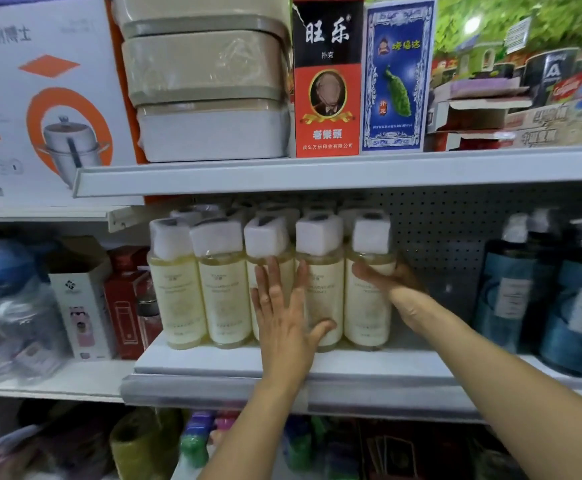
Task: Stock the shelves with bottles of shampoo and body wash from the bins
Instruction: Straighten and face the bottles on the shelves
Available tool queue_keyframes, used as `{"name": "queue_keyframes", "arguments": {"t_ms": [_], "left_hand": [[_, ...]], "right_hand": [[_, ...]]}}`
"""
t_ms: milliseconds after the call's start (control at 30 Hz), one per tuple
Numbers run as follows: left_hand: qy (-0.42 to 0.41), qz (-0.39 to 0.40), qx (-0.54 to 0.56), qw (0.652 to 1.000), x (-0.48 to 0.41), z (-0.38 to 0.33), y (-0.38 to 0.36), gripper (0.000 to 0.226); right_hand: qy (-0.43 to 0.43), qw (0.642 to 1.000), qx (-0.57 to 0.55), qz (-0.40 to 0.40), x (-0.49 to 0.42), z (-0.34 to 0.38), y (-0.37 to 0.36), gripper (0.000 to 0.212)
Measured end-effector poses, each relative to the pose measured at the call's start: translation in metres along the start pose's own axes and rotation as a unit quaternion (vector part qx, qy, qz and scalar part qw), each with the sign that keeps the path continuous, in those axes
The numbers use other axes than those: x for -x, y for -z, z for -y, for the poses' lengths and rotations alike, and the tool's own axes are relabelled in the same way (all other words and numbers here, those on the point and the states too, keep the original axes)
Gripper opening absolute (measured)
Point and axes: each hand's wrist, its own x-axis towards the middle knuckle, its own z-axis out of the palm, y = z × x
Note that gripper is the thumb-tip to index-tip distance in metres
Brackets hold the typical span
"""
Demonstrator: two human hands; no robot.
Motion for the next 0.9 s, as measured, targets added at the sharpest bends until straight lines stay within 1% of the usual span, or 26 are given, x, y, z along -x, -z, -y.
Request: {"name": "queue_keyframes", "arguments": {"t_ms": [33,100,133,267,333,433,467,500,567,633,700,833,900], "left_hand": [[-0.002,-0.005,0.005,1.000,0.000,0.000,0.000,0.116],[-0.003,-0.008,0.015,1.000,0.001,0.001,0.000,0.115],[-0.001,-0.005,0.019,1.000,0.001,0.001,-0.001,0.114],[0.006,0.002,0.027,1.000,0.001,0.001,-0.001,0.112],[0.012,0.009,0.028,0.999,0.000,0.000,-0.001,0.112],[0.018,0.026,0.032,0.999,0.000,-0.002,0.005,0.110],[0.020,0.024,0.044,0.999,0.002,-0.002,0.008,0.108],[0.029,0.020,0.066,0.997,0.004,-0.001,0.012,0.105],[0.088,0.013,0.118,0.989,0.010,0.004,0.021,0.102],[0.158,-0.009,0.134,0.978,0.018,0.017,0.030,0.100],[0.206,-0.015,0.137,0.969,0.022,0.031,0.037,0.094],[0.226,0.068,0.164,0.958,0.019,0.031,0.040,0.082],[0.234,0.064,0.166,0.956,0.017,0.027,0.037,0.077]], "right_hand": [[0.009,1.000,-0.004,0.013,-0.002,0.001,0.001,0.109],[0.016,1.000,-0.004,0.017,-0.004,-0.001,0.002,0.121],[0.017,1.000,-0.006,0.022,-0.006,-0.004,0.003,0.122],[0.024,0.999,-0.005,0.041,-0.005,-0.002,0.003,0.112],[0.026,0.999,0.004,0.041,-0.001,0.002,0.002,0.103],[0.013,0.999,0.033,0.028,0.005,0.006,-0.001,0.077],[0.009,0.999,0.044,0.023,0.007,0.006,-0.001,0.073],[0.005,0.998,0.062,0.014,0.008,0.005,0.000,0.077],[-0.008,0.993,0.116,0.006,0.013,0.005,0.002,0.089],[-0.019,0.991,0.134,0.014,0.016,0.000,0.004,0.084],[-0.031,0.989,0.145,0.026,0.021,-0.004,0.004,0.077],[-0.048,0.984,0.174,0.010,0.024,-0.009,-0.002,0.077],[-0.051,0.983,0.179,0.002,0.025,-0.008,-0.003,0.077]]}}
